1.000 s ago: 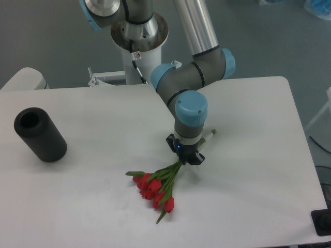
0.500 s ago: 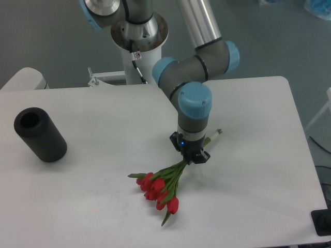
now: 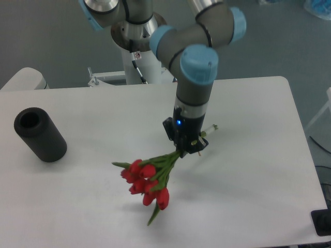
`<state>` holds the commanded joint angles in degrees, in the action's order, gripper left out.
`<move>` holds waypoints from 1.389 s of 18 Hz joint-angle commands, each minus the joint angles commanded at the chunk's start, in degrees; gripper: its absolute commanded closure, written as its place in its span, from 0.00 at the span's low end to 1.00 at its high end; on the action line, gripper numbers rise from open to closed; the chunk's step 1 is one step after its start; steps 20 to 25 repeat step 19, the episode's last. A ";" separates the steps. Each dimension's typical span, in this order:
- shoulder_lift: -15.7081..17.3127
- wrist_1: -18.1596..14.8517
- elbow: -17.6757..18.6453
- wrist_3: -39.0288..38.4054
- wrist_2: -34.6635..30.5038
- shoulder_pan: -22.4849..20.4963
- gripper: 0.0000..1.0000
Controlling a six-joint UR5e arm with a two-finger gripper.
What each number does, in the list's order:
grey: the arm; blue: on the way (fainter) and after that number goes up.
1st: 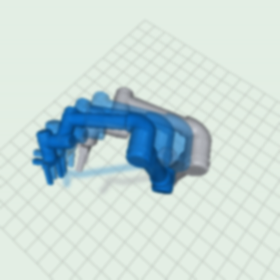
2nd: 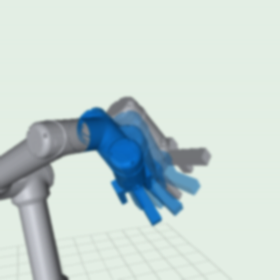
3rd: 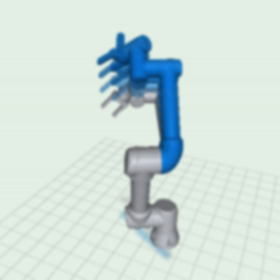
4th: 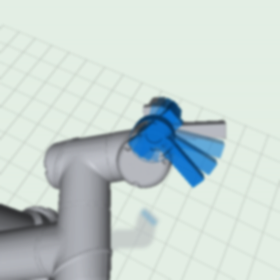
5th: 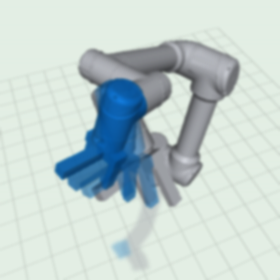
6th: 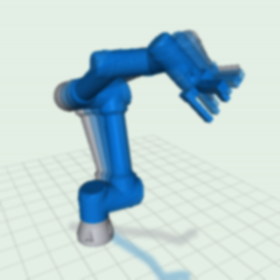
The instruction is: Pick up the flowers from the table
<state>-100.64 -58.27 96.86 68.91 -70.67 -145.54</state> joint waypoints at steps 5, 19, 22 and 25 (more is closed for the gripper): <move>1.15 -0.18 -0.79 -0.70 5.18 -3.08 0.87; 1.15 -0.09 -1.41 -0.88 5.54 -3.44 0.87; 1.15 -0.09 -1.41 -0.88 5.54 -3.44 0.87; 1.15 -0.09 -1.41 -0.88 5.54 -3.44 0.87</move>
